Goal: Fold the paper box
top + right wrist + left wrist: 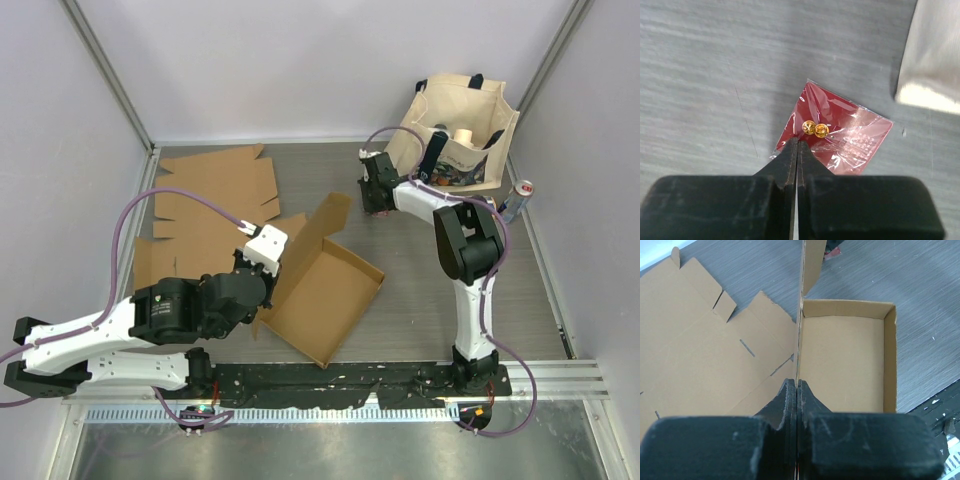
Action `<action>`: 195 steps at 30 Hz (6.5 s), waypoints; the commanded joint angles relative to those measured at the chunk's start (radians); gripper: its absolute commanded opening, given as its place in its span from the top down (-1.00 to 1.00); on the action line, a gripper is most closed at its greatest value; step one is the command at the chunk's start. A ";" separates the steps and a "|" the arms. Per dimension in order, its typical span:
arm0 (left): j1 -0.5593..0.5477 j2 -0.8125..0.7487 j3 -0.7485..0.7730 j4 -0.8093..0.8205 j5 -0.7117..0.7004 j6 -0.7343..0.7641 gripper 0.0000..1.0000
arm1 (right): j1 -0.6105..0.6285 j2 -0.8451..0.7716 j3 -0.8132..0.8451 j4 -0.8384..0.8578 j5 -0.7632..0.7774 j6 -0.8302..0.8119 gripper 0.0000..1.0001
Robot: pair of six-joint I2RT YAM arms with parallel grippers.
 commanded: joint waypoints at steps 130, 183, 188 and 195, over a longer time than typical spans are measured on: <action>0.305 0.076 0.009 0.342 0.744 0.541 1.00 | 0.011 -1.024 -0.352 -0.240 -0.646 -0.397 -0.61; 1.021 0.479 -0.099 0.798 1.156 0.054 0.46 | -0.213 -1.063 -0.481 0.061 -0.290 -0.118 0.29; 1.012 0.490 -0.096 0.767 1.153 0.096 0.73 | -0.213 -1.047 -0.444 -0.091 -0.345 -0.138 -0.35; 1.005 0.498 -0.089 0.752 1.199 0.133 0.78 | -0.234 -0.990 -0.448 -0.111 -0.374 -0.247 -0.42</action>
